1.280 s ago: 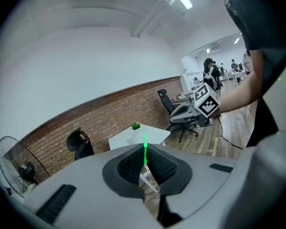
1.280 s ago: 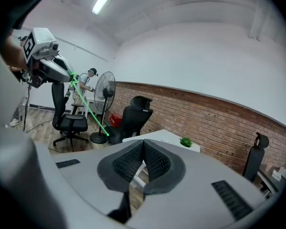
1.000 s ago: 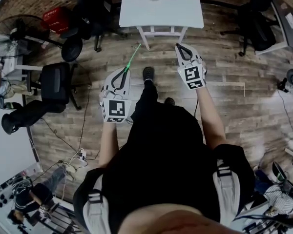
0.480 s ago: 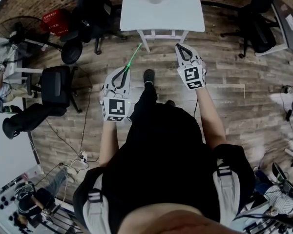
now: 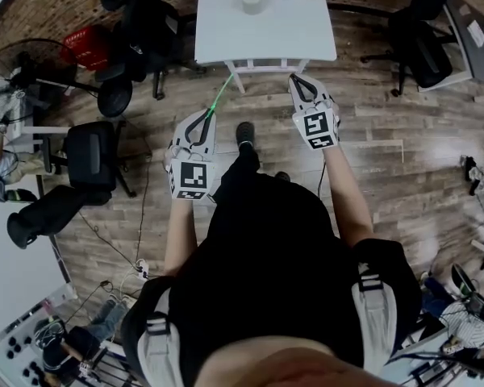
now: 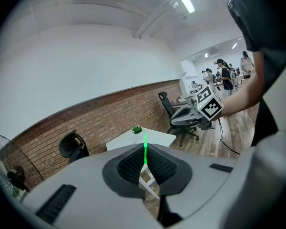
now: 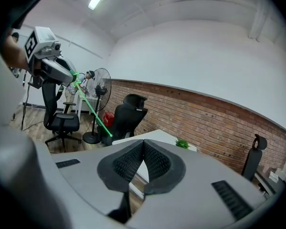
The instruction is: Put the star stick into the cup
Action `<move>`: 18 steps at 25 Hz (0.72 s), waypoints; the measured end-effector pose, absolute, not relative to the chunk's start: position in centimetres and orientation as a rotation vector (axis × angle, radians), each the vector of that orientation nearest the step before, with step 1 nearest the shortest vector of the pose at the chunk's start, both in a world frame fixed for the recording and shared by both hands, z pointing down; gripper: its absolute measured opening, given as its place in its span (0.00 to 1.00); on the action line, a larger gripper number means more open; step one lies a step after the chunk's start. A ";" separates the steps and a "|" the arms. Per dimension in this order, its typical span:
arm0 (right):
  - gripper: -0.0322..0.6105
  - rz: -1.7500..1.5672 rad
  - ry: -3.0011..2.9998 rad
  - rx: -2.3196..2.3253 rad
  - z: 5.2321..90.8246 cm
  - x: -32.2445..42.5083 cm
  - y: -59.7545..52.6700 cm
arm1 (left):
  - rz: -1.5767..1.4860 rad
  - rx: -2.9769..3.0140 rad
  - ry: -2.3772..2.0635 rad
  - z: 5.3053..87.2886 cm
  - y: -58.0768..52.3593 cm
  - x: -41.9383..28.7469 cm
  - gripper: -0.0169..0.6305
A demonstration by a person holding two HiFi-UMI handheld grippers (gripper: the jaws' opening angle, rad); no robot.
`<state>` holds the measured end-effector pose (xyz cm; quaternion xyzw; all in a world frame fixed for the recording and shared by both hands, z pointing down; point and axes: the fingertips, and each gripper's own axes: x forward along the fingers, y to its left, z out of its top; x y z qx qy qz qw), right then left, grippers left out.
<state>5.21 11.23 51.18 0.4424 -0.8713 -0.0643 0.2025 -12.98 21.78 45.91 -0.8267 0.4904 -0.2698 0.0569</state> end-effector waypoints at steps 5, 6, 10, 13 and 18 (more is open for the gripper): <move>0.05 -0.171 -2.402 1.263 50.9 4.6 8.6 | -0.795 -2.524 1.444 45.5 18.3 -13.7 0.07; 0.05 -0.173 -2.401 1.264 50.9 4.4 8.1 | -0.790 -2.527 1.437 45.5 17.6 -13.8 0.07; 0.05 -0.175 -2.379 1.284 51.3 4.7 6.3 | -0.773 -2.544 1.413 45.9 15.1 -14.1 0.07; 0.05 -0.175 -2.362 1.299 51.4 4.6 5.0 | -0.763 -2.553 1.399 46.3 13.2 -14.5 0.07; 0.05 -0.185 -2.334 1.328 51.5 4.6 2.6 | -0.748 -2.584 1.348 46.7 9.4 -14.6 0.07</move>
